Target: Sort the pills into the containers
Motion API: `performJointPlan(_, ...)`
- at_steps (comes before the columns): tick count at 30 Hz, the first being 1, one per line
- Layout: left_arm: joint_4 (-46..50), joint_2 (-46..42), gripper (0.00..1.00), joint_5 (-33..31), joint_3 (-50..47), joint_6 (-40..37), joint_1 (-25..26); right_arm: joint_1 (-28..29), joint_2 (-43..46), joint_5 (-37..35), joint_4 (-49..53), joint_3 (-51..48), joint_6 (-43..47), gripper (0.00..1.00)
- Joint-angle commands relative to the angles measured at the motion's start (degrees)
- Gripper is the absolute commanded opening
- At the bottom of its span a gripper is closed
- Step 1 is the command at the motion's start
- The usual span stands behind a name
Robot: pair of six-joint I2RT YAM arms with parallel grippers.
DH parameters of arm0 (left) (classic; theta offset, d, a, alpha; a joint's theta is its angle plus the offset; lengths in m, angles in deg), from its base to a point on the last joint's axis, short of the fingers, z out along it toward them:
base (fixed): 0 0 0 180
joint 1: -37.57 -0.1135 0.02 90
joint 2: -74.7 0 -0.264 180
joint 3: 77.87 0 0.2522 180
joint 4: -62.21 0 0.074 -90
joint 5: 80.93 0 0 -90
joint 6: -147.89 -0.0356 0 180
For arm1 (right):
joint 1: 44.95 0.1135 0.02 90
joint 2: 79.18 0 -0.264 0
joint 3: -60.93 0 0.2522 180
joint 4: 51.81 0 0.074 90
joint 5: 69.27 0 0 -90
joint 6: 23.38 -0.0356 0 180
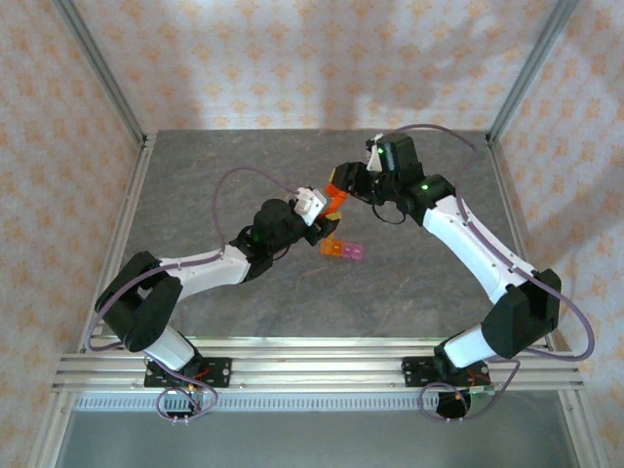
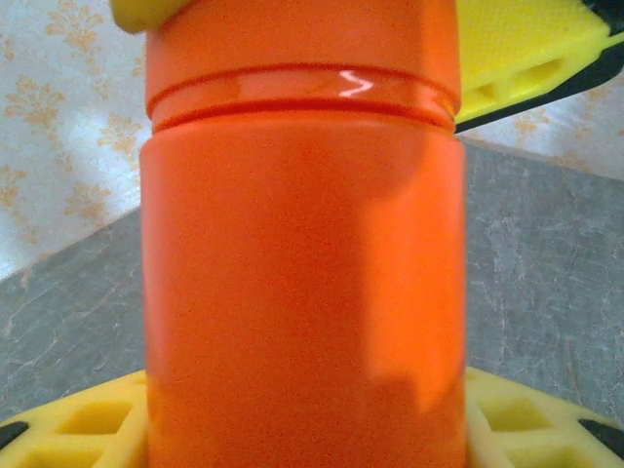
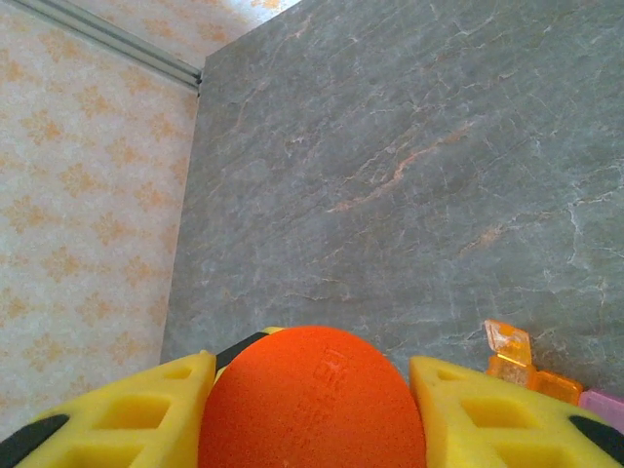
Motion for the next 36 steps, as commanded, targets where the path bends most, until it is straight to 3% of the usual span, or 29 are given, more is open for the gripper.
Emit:
performJointPlan(1, -2.91, -2.59, 0.00, 3.36, 1.07, 2.57, -0.14, -0.16, 0.31, 4.20, -1.35, -0.87, 6.67, 0.41)
performJointPlan(8, -11.08, -4.40, 0.00, 19.96, -1.26, 17.05, -4.87, -4.13, 1.68, 16.82, -4.56, -2.01, 21.93, 0.42)
performJointPlan(11, -14.10, -4.29, 0.00, 21.29, -2.26, 20.38, -5.78, -5.32, 1.18, 20.09, -4.06, -0.98, 22.26, 0.43)
performJointPlan(14, -11.47, -4.73, 0.00, 19.09, -2.21, 17.88, -5.85, -5.40, 0.97, 19.14, -3.71, 0.53, 20.00, 0.50)
performJointPlan(17, -6.10, -5.33, 0.00, 13.70, -1.89, 12.26, -5.45, -5.71, 1.96, 15.60, -4.09, 1.81, 14.58, 0.72)
performJointPlan(20, -2.16, -5.95, 0.00, 7.57, -1.88, 5.55, -4.48, -5.91, 3.25, 10.07, -2.54, 3.51, 9.04, 0.83)
performJointPlan(27, 0.35, -5.82, 0.00, -4.22, -2.55, -7.06, -1.06, -5.82, 1.44, 1.77, 5.61, 7.80, -4.08, 0.85)
performJointPlan(36, 1.63, -3.98, 0.00, -4.86, -1.29, -9.45, 0.07, -2.33, -1.31, 0.56, 6.58, 7.14, -4.61, 0.85)
